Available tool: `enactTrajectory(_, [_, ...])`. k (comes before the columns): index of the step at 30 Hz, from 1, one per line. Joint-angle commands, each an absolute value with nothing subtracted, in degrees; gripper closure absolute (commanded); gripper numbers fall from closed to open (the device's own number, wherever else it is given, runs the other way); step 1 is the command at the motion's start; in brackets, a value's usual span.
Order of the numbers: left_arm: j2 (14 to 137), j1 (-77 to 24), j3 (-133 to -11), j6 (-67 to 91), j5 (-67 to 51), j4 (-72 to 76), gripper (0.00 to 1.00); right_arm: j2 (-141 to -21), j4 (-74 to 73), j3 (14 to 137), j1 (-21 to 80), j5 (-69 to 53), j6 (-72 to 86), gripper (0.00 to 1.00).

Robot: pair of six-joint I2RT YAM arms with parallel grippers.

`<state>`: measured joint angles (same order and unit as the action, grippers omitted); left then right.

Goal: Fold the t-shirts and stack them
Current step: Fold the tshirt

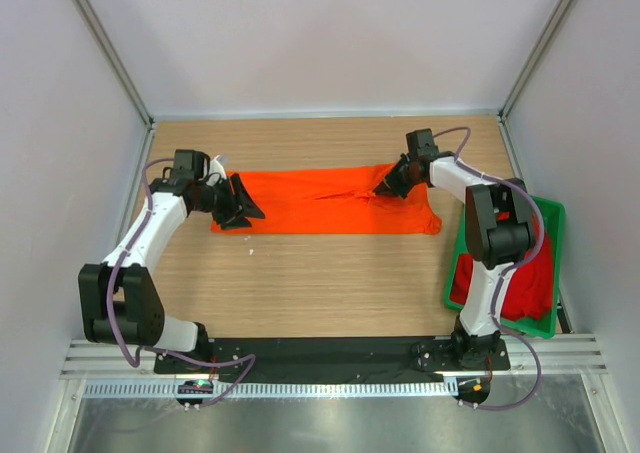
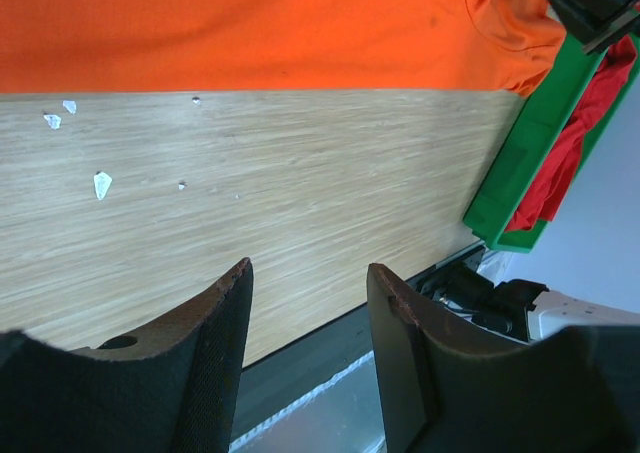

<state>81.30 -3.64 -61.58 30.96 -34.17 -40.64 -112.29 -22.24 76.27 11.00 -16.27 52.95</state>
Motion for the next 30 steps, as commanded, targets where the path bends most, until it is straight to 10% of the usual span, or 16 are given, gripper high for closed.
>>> enactTrajectory(1, [82.00, -3.78, -63.89, 29.80, -35.68, -41.22, 0.49, -113.20, -19.95, 80.76, 11.95, -16.61, 53.26, 0.87])
enactTrajectory(7, [82.79, -3.78, -64.25, 29.80, -35.86, -41.31, 0.50, -118.73, -16.44, 88.93, 14.15, -17.75, 52.21, 0.83])
enactTrajectory(15, [83.23, -3.69, -64.51, 28.57, -35.33, -42.63, 0.50, -125.95, -24.94, 105.72, 14.77, -20.83, 46.33, 0.46])
enactTrajectory(25, [84.72, -3.78, -66.18, 27.77, -35.16, -43.24, 0.49, -117.52, -33.31, 99.25, 10.81, -17.57, 38.76, 0.55])
enactTrajectory(30, [85.43, -3.78, -66.01, 27.77, -35.59, -43.07, 0.50, -115.40, -30.24, 92.91, 8.44, -20.21, 37.01, 0.76])
